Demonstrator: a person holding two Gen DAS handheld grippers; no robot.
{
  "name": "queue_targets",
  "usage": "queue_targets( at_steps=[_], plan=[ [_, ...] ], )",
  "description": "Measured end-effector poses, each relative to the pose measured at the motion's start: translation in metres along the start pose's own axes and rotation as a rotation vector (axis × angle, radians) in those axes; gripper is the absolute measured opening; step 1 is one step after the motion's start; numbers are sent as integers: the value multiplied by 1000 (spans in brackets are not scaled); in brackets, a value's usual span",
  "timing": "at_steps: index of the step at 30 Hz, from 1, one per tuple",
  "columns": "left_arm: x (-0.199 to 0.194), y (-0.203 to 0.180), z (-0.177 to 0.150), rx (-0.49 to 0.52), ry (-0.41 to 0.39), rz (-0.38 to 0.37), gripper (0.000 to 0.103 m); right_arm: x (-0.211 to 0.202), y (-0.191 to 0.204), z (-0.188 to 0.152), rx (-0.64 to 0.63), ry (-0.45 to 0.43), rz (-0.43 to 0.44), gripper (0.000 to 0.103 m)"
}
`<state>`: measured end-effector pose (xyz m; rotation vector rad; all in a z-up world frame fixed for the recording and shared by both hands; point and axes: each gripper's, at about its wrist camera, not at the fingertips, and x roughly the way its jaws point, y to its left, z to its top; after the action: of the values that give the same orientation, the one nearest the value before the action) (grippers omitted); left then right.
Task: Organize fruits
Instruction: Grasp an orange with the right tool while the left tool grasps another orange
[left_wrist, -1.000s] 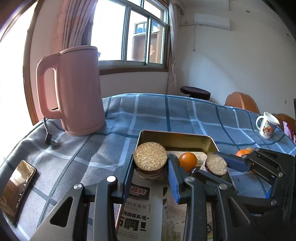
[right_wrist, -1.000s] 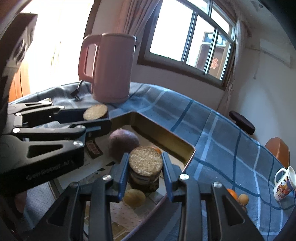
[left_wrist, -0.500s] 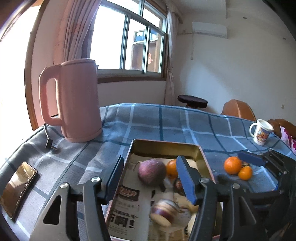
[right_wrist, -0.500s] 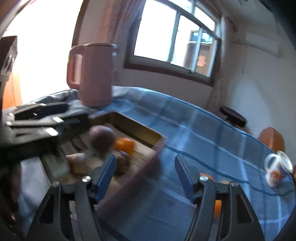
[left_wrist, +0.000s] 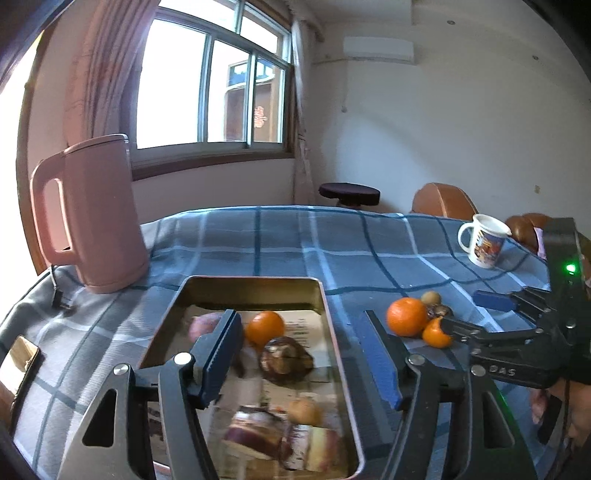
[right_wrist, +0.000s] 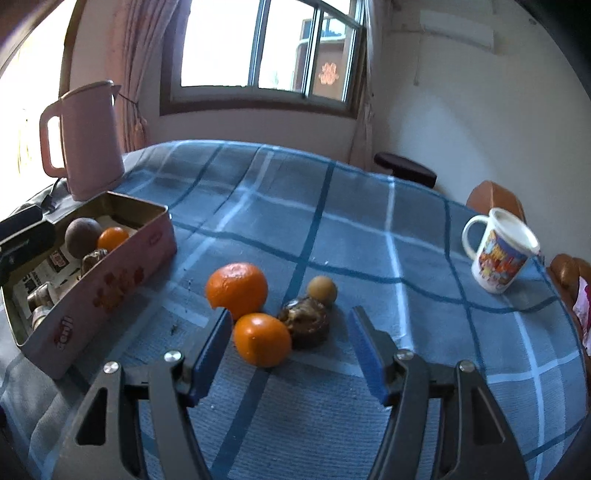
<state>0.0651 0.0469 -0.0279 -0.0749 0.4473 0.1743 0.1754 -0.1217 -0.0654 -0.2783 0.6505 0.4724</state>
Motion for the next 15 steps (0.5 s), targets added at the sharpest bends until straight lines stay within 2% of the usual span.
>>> queue_targets(
  at_steps=[3, 8, 12, 15],
  plan=[
    [3, -7, 0, 18, 4, -7, 67, 8, 3, 2, 2, 33, 1, 65],
    [9, -19, 0, 46, 12, -20, 67, 27, 4, 1, 13, 116, 44, 56],
    [14, -31, 3, 67, 29, -47, 67, 26, 6, 0, 6, 123, 50, 49],
    [19, -38, 5, 77, 37, -57, 67, 23, 4, -2, -1, 123, 67, 48]
  ],
)
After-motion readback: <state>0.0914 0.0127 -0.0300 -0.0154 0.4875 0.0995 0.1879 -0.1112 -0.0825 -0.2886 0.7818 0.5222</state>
